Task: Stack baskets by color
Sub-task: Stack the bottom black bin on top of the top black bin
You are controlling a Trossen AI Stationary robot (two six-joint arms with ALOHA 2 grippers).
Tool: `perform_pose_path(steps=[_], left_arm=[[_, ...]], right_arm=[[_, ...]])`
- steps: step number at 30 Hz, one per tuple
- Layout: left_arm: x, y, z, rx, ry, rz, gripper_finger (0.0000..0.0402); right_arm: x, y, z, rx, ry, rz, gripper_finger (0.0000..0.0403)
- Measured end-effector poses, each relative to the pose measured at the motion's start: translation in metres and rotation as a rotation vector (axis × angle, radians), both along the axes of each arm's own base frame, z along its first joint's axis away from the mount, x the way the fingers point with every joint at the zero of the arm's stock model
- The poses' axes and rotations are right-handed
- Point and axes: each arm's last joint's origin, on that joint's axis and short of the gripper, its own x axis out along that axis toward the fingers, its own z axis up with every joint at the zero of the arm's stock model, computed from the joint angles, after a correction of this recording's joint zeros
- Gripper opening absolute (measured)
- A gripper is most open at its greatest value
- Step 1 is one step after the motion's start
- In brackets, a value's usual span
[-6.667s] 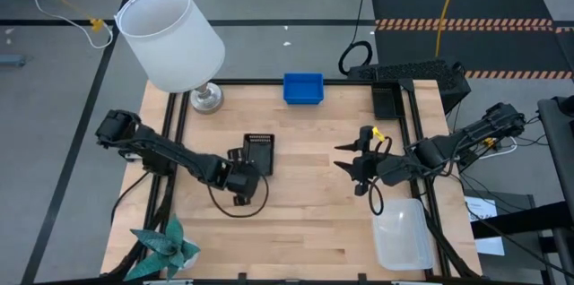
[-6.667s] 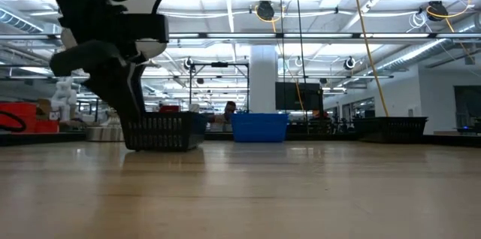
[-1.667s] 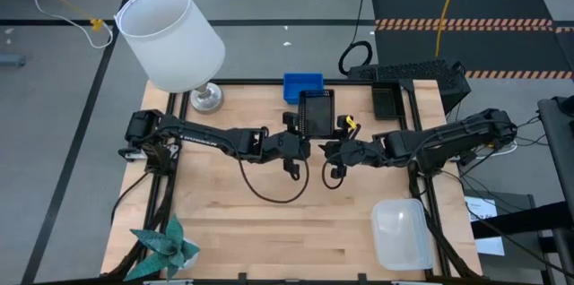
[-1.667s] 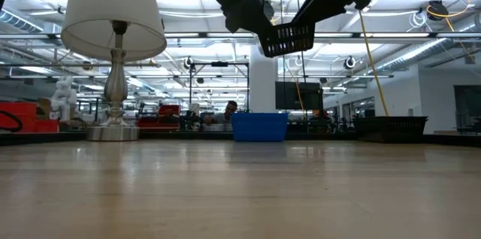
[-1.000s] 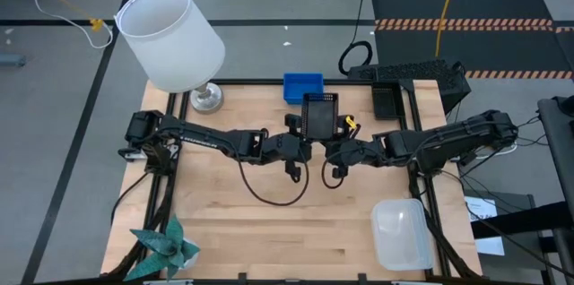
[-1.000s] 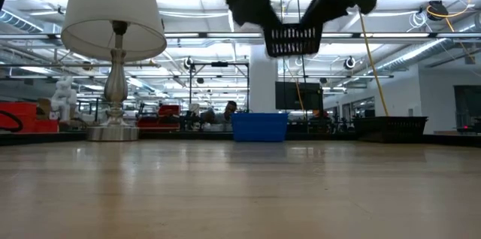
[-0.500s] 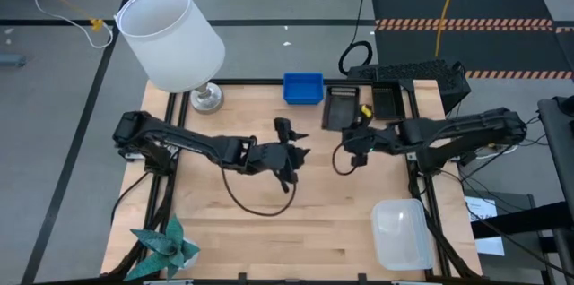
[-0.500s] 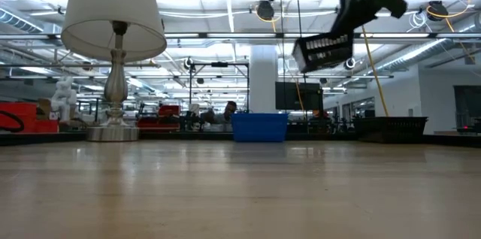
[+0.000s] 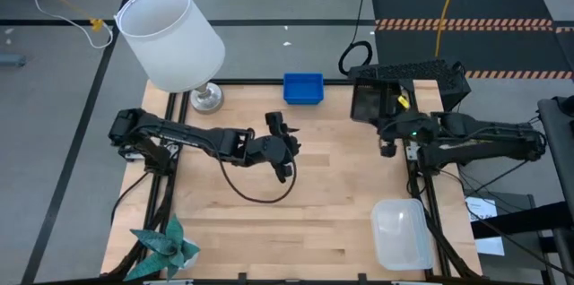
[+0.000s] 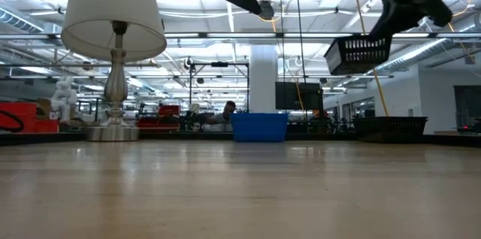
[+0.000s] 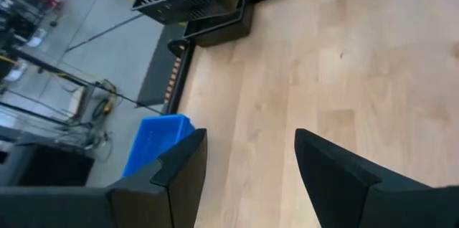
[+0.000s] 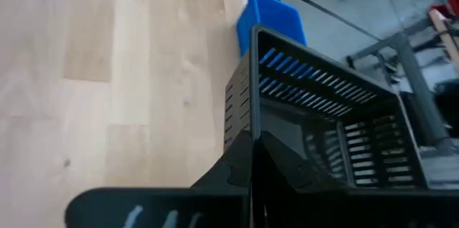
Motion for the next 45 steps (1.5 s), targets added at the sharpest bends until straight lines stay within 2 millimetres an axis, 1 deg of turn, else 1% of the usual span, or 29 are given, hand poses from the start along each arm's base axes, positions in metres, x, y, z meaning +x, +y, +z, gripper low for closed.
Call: perform_pose_path(steps=[6, 10, 15, 18, 20, 22, 25, 27, 29, 32, 35, 37, 41, 45], left_arm=[[0.001, 0.002, 0.001, -0.025, -0.011, -0.028, 0.0214], [0.003, 0.002, 0.003, -0.034, -0.031, -0.043, 0.0214], [0.006, 0.0, 0.007, -0.062, -0.072, -0.116, 0.0214], [0.015, 0.002, 0.009, -0.079, -0.147, -0.175, 0.0214], [0.023, 0.004, 0.01, -0.082, -0.216, -0.197, 0.0214], [0.035, 0.006, 0.008, -0.047, -0.29, -0.243, 0.0214], [0.049, 0.003, -0.003, 0.035, -0.316, -0.32, 0.0214], [0.056, 0.001, -0.011, 0.061, -0.323, -0.339, 0.0215], [0.061, 0.003, -0.019, 0.068, -0.304, -0.343, 0.0218], [0.067, 0.007, -0.025, 0.043, -0.267, -0.381, 0.0229], [0.076, 0.007, -0.029, -0.012, -0.235, -0.444, 0.024], [0.085, 0.006, -0.032, -0.028, -0.223, -0.456, 0.0245], [0.099, 0.007, -0.041, -0.01, -0.159, -0.453, 0.0241], [0.106, 0.009, -0.053, 0.009, -0.077, -0.458, 0.0225]], right_arm=[[-0.02, -0.005, -0.002, 0.027, -0.049, 0.006, 0.0004], [-0.029, -0.006, -0.006, 0.057, -0.018, -0.007, 0.0004], [-0.04, -0.007, -0.011, 0.06, 0.056, -0.026, 0.0004], [-0.042, -0.005, -0.011, 0.094, 0.044, 0.016, 0.0004], [-0.04, -0.003, -0.01, 0.124, 0.035, 0.1, 0.0004], [-0.037, -0.002, -0.011, 0.147, 0.015, 0.178, 0.0004], [-0.033, -0.001, -0.016, 0.159, 0.007, 0.259, 0.0004], [-0.03, 0.0, -0.023, 0.167, 0.013, 0.315, 0.0004], [-0.027, 0.001, -0.029, 0.166, 0.011, 0.376, 0.0004], [-0.021, 0.0, -0.036, 0.14, -0.001, 0.411, 0.0004], [-0.015, -0.001, -0.039, 0.141, -0.03, 0.45, 0.0004], [-0.011, 0.0, -0.04, 0.151, -0.038, 0.481, 0.0004], [-0.003, -0.001, -0.041, 0.18, -0.033, 0.508, 0.0004], [0.004, -0.001, -0.044, 0.225, -0.032, 0.56, 0.0004]])
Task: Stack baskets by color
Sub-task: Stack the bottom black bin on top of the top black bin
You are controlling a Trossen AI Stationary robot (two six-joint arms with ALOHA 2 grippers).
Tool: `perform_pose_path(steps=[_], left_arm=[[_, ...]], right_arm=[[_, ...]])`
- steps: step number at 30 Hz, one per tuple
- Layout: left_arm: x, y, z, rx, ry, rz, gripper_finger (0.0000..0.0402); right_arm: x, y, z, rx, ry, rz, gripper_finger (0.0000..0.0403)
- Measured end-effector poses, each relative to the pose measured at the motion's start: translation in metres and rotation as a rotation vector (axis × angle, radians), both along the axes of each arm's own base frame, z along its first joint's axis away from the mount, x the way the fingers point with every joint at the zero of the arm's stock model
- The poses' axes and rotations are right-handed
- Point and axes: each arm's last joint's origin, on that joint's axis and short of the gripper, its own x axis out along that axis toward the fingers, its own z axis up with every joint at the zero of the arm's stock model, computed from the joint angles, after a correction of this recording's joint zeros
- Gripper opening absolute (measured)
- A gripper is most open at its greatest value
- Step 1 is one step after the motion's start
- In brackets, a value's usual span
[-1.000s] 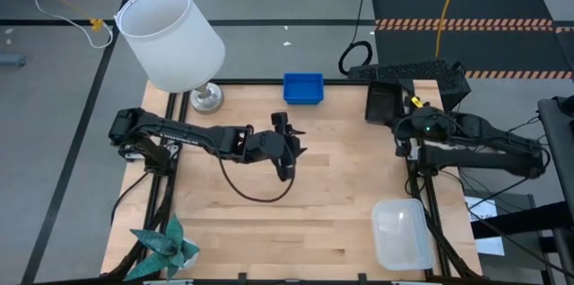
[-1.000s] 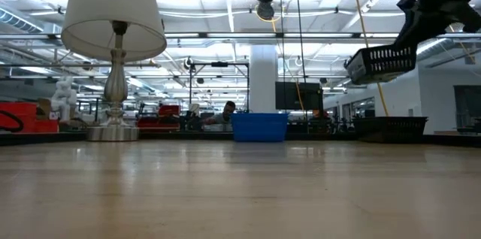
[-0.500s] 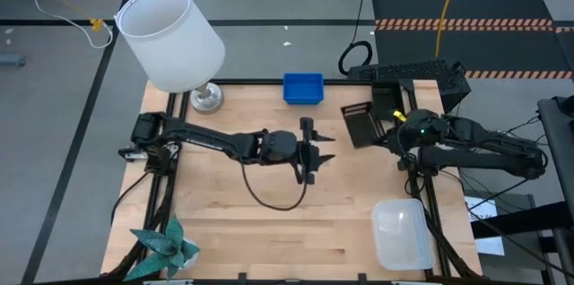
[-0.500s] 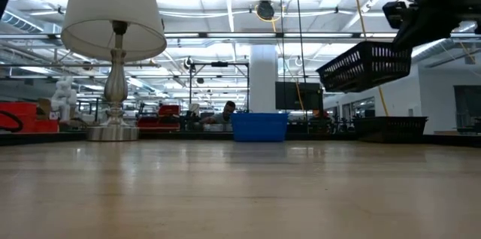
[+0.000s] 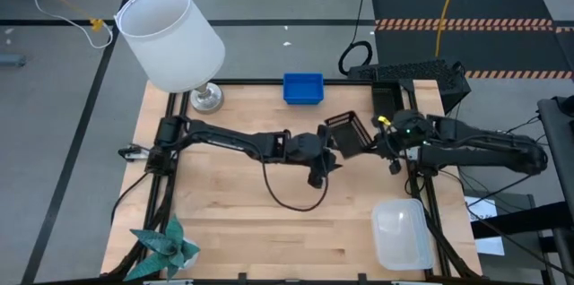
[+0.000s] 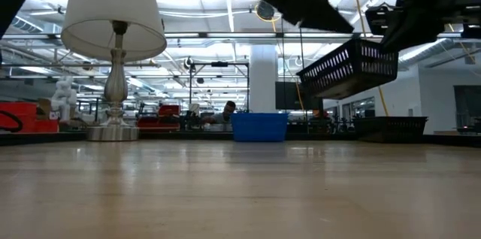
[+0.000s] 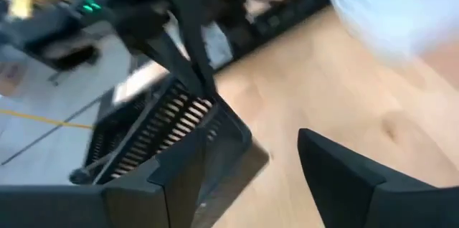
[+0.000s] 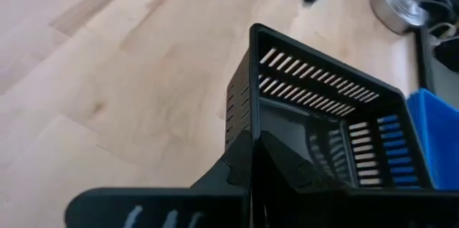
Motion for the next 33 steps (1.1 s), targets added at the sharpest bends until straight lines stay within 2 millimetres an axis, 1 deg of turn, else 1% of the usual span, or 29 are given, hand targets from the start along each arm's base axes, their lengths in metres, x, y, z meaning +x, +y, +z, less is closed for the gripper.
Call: perform_pose_path(steps=[9, 12, 15, 21, 27, 32, 33], left_arm=[[-0.005, 0.022, -0.012, 0.034, 0.139, 0.025, 0.018], [-0.008, 0.024, -0.017, 0.042, 0.198, -0.034, 0.0167], [-0.006, 0.025, -0.023, 0.043, 0.212, -0.034, 0.0158], [-0.004, 0.025, -0.026, 0.058, 0.197, -0.064, 0.0126], [-0.005, 0.023, -0.027, 0.041, 0.212, -0.146, 0.0081], [-0.006, 0.022, -0.029, 0.056, 0.234, -0.196, 0.0018], [-0.006, 0.021, -0.029, 0.058, 0.235, -0.198, 0.0012]], right_arm=[[0.01, 0.001, -0.004, 0.044, 0.019, 0.061, 0.0004], [0.013, 0.0, -0.004, 0.055, 0.009, 0.078, 0.0004], [0.016, 0.002, -0.005, 0.071, 0.015, 0.104, 0.0004], [0.022, 0.005, -0.009, 0.059, 0.037, 0.152, 0.0004], [0.027, 0.008, -0.01, 0.055, 0.03, 0.176, 0.0004], [0.028, 0.01, -0.009, 0.045, 0.021, 0.192, 0.0008], [0.028, 0.01, -0.009, 0.042, 0.019, 0.195, 0.0012]])
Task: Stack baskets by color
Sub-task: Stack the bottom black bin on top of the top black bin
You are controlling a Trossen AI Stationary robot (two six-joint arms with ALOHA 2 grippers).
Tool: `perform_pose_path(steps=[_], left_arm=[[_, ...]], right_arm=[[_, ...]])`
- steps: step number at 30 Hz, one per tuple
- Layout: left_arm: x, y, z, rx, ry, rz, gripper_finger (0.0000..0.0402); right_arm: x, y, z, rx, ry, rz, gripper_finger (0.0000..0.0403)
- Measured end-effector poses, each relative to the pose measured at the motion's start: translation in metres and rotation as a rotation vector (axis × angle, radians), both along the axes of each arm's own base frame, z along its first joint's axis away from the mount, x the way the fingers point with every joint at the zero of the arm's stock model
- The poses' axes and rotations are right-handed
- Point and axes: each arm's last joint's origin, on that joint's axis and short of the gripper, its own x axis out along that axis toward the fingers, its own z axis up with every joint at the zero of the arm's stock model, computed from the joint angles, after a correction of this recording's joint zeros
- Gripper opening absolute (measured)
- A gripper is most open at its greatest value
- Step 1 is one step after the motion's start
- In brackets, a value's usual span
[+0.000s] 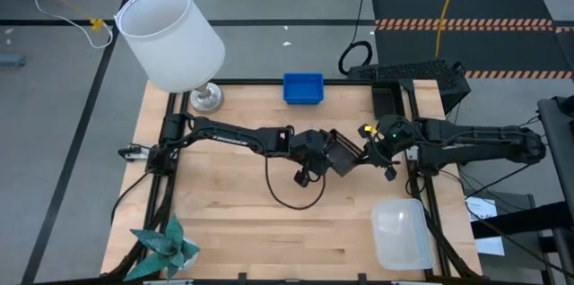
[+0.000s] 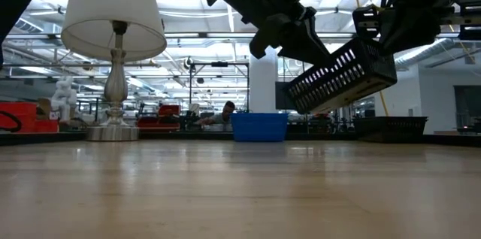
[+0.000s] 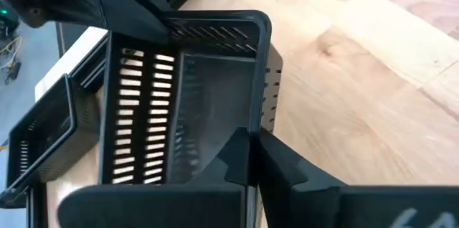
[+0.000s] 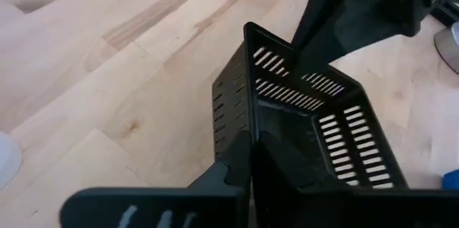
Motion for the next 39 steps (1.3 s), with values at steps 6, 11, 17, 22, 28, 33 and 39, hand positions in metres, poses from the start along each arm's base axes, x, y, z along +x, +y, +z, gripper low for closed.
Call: perform_pose_path(steps=[6, 11, 17, 22, 28, 33, 39], left_arm=[[0.0, 0.001, 0.0, 0.007, -0.001, 0.007, 0.0017], [0.0, 0.007, 0.0, 0.045, 0.003, 0.09, 0.001], [-0.004, 0.015, -0.004, 0.09, 0.056, 0.148, 0.0008], [-0.008, 0.013, -0.009, 0.142, 0.123, 0.1, 0.0018], [-0.01, 0.001, -0.01, 0.198, 0.145, 0.049, 0.0009], [-0.012, -0.007, -0.012, 0.258, 0.177, 0.034, 0.0016], [-0.014, -0.01, -0.013, 0.312, 0.197, 0.035, 0.0018]], right_arm=[[0.003, -0.001, 0.003, 0.031, -0.015, -0.107, 0.0053], [0.006, -0.001, 0.006, 0.052, -0.034, -0.261, 0.0119], [0.01, 0.003, 0.018, 0.026, -0.064, -0.351, 0.0183], [0.022, 0.013, 0.027, -0.003, 0.031, -0.379, 0.0179], [0.049, 0.025, 0.02, -0.08, 0.176, -0.364, 0.0148], [0.067, 0.029, 0.008, -0.135, 0.258, -0.355, 0.014], [0.078, 0.03, -0.001, -0.168, 0.305, -0.326, 0.0139]])
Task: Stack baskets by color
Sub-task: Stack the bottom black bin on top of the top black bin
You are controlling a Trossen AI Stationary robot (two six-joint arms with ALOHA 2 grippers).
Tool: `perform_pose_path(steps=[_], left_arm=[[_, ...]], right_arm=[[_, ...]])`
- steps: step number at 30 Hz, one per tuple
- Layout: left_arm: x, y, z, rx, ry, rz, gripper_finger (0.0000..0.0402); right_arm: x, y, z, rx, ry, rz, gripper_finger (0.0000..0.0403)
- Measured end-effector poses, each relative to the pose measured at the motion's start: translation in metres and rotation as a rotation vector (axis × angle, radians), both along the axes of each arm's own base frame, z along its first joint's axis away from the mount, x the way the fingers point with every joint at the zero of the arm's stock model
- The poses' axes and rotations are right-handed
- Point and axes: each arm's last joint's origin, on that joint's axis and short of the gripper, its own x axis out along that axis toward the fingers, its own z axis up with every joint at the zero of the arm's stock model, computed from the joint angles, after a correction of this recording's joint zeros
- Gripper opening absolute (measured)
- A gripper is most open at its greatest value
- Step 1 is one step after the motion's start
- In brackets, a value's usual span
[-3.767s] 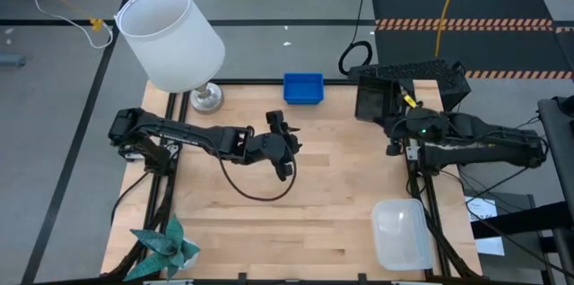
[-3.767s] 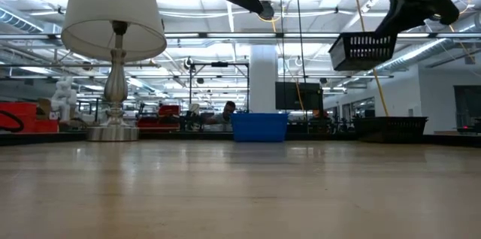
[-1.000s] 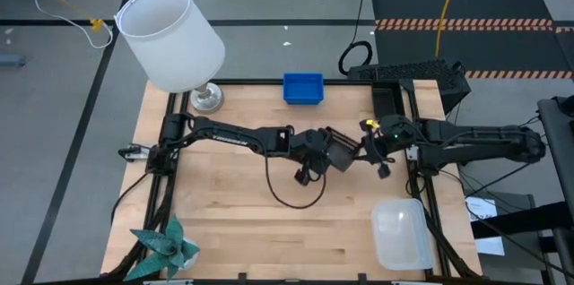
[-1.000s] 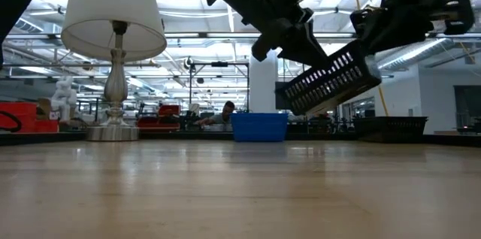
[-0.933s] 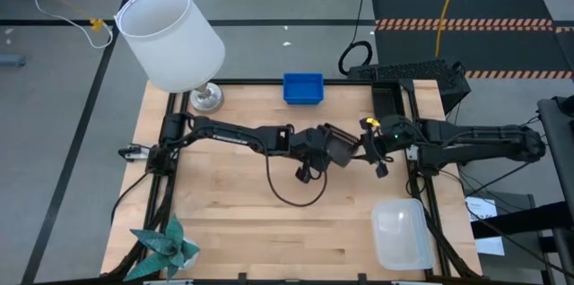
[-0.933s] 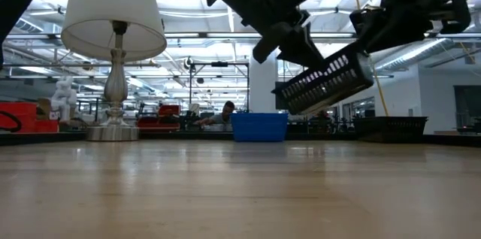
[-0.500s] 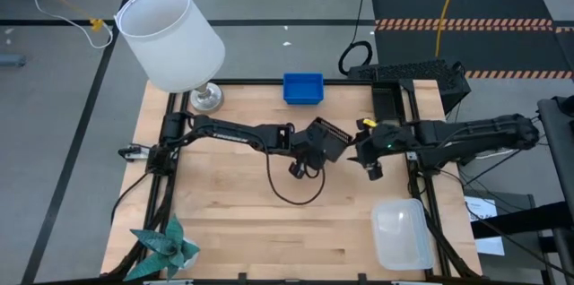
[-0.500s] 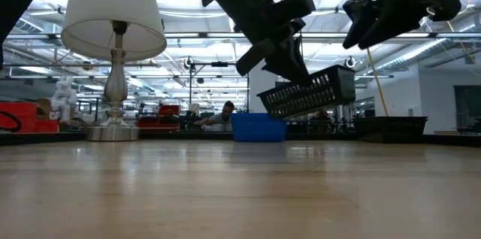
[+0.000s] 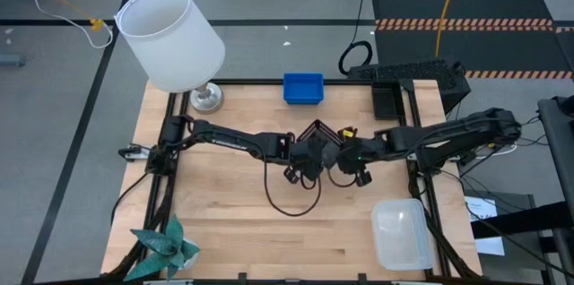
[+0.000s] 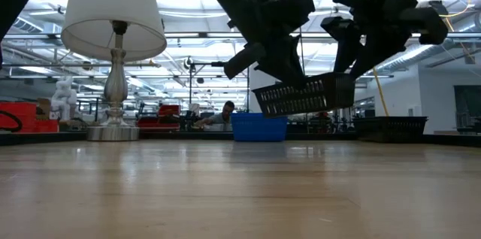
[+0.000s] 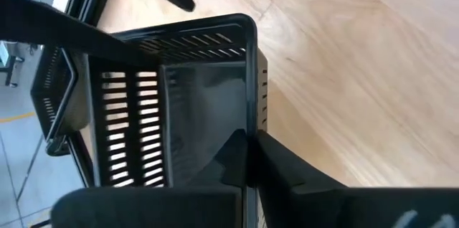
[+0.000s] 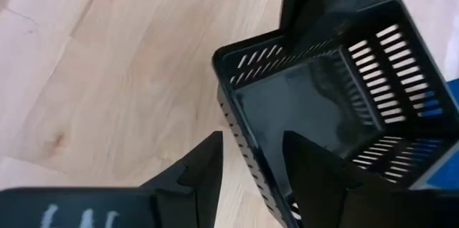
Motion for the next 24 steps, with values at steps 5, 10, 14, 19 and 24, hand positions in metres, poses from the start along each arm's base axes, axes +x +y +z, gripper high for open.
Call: perform_pose_path(steps=[5, 10, 14, 19, 24], left_arm=[[0.0001, 0.001, 0.0001, 0.006, 0.0, 0.001, 0.0008], [0.0005, -0.0001, 0.0005, 0.013, -0.004, -0.008, 0.003], [0.0016, 0.0002, 0.0016, 0.02, -0.021, -0.001, 0.0034], [0.002, 0.0001, 0.002, 0.015, -0.031, 0.018, 0.0036], [0.0048, 0.0018, 0.0046, 0.005, -0.086, 0.095, 0.0044]], right_arm=[[0.0026, -0.0007, -0.0047, -0.014, 0.026, 0.014, 0.0114], [0.0032, -0.0009, -0.0055, -0.029, 0.032, 0.037, 0.0052], [0.0028, -0.0007, -0.0058, -0.033, 0.039, 0.054, 0.001], [0.0028, -0.0011, -0.0057, -0.051, 0.038, 0.043, 0.0012], [0.0011, -0.0019, -0.0065, -0.063, 0.056, 0.031, 0.0005]])
